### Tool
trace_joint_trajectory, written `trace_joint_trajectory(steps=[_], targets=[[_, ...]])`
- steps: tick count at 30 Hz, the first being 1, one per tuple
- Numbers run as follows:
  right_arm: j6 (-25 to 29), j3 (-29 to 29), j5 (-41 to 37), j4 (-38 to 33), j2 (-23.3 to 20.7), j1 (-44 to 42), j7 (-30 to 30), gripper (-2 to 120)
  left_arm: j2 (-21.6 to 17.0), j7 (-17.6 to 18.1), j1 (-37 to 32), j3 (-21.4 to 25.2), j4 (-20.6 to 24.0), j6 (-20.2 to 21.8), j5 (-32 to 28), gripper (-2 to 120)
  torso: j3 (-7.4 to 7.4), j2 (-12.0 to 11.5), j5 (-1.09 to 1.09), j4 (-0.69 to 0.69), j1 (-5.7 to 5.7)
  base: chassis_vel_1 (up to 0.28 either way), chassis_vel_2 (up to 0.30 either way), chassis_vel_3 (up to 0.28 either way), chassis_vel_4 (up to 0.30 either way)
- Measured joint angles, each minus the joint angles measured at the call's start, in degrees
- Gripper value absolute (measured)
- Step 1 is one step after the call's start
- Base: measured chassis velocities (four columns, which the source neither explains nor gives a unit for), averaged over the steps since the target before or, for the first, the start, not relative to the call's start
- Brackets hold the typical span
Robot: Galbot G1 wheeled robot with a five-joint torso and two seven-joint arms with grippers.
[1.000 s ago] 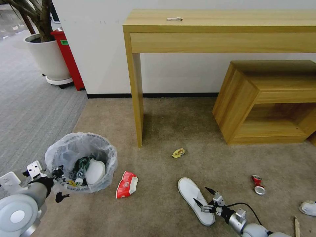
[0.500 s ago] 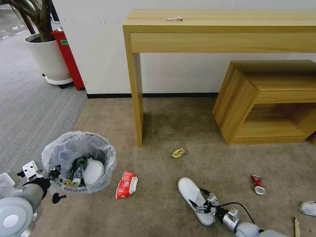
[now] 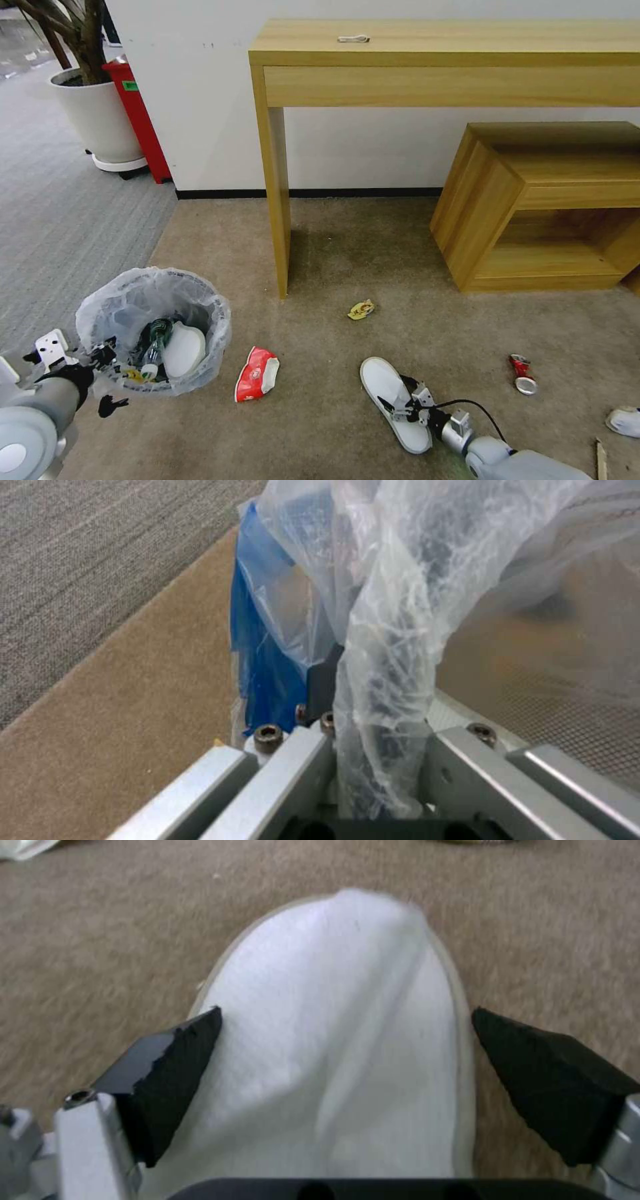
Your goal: Pick up the trash bin and place the garbage on the floor into it.
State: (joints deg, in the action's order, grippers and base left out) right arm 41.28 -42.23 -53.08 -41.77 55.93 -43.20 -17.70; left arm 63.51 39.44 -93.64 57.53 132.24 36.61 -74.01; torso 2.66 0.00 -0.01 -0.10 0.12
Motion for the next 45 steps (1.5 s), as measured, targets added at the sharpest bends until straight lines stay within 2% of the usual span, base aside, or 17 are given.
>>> trace_joint_trajectory(steps=[3,6,7,10,11,14,15,22,25,31,37,44,45], targets=[[0.0,0.1,0.0,0.0,0.2,0.3,0.1,90,0.1,0.0,0.0,-0.1,0.0,0.0,0.0,0,0.0,0.0,0.0,0.0,0.0,0.0,0.0,0.0,0.0],[0.0,0.5,0.0,0.0,0.6,0.4,0.3,78,0.2,0.0,0.1,-0.5,0.0,-0.1,0.2,0,0.0,0.0,0.0,0.0,0.0,0.0,0.0,0.0,0.0],[0.0,0.5,0.0,0.0,0.6,0.4,0.3,78,0.2,0.0,0.1,-0.5,0.0,-0.1,0.2,0,0.0,0.0,0.0,0.0,0.0,0.0,0.0,0.0,0.0],[0.4,0.8,0.4,0.1,0.8,0.1,0.3,63,0.2,-0.1,0.2,-0.5,0.0,-0.2,0.3,0,0.0,0.0,0.0,0.0,0.0,0.0,0.0,0.0,0.0],[0.4,0.8,0.4,0.1,0.8,0.1,0.3,63,0.2,-0.1,0.2,-0.5,0.0,-0.2,0.3,0,0.0,0.0,0.0,0.0,0.0,0.0,0.0,0.0,0.0],[0.8,1.3,0.9,0.3,0.9,0.0,0.3,50,0.1,-0.1,0.2,-0.6,0.0,-0.2,0.3,0,0.0,0.0,0.0,0.0,0.0,0.0,0.0,0.0,0.0],[0.8,1.3,0.9,0.3,0.9,0.0,0.3,50,0.1,-0.1,0.2,-0.6,0.0,-0.2,0.3,0,0.0,0.0,0.0,0.0,0.0,0.0,0.0,0.0,0.0],[1.3,2.3,1.5,0.2,0.8,-0.7,0.5,20,0.1,0.0,1.0,-1.4,0.1,-0.3,0.0,0,0.0,0.0,0.01,-0.01,0.0,0.0,0.0,0.0,0.0],[1.4,2.6,1.7,0.3,0.7,-0.9,0.5,14,0.1,0.0,1.0,-1.5,0.1,-0.3,0.0,0,0.0,0.0,0.0,0.0,0.0,0.0,0.0,0.0,0.0],[1.8,3.0,2.2,0.4,0.6,-1.2,0.5,13,0.2,0.0,1.0,-1.6,0.1,-0.3,0.0,0,0.0,0.0,0.01,0.0,0.0,0.0,0.0,0.0,0.0],[2.4,3.8,3.1,0.5,0.3,-1.6,0.6,3,0.3,0.1,0.9,-2.0,0.2,-0.3,0.3,0,0.0,0.0,0.0,0.0,0.0,0.0,0.0,0.0,0.0],[3.0,4.1,3.3,-0.3,-0.4,-1.6,0.4,3,0.0,0.1,0.4,-2.0,0.0,-0.3,0.5,0,0.0,0.0,0.01,0.0,0.0,0.0,0.0,0.0,0.0],[3.0,4.2,3.3,-0.9,-0.8,-1.5,0.4,0,-0.2,0.1,0.4,-2.0,-0.1,-0.3,0.5,0,0.0,0.0,0.01,0.0,0.0,0.0,0.0,0.0,0.0]])
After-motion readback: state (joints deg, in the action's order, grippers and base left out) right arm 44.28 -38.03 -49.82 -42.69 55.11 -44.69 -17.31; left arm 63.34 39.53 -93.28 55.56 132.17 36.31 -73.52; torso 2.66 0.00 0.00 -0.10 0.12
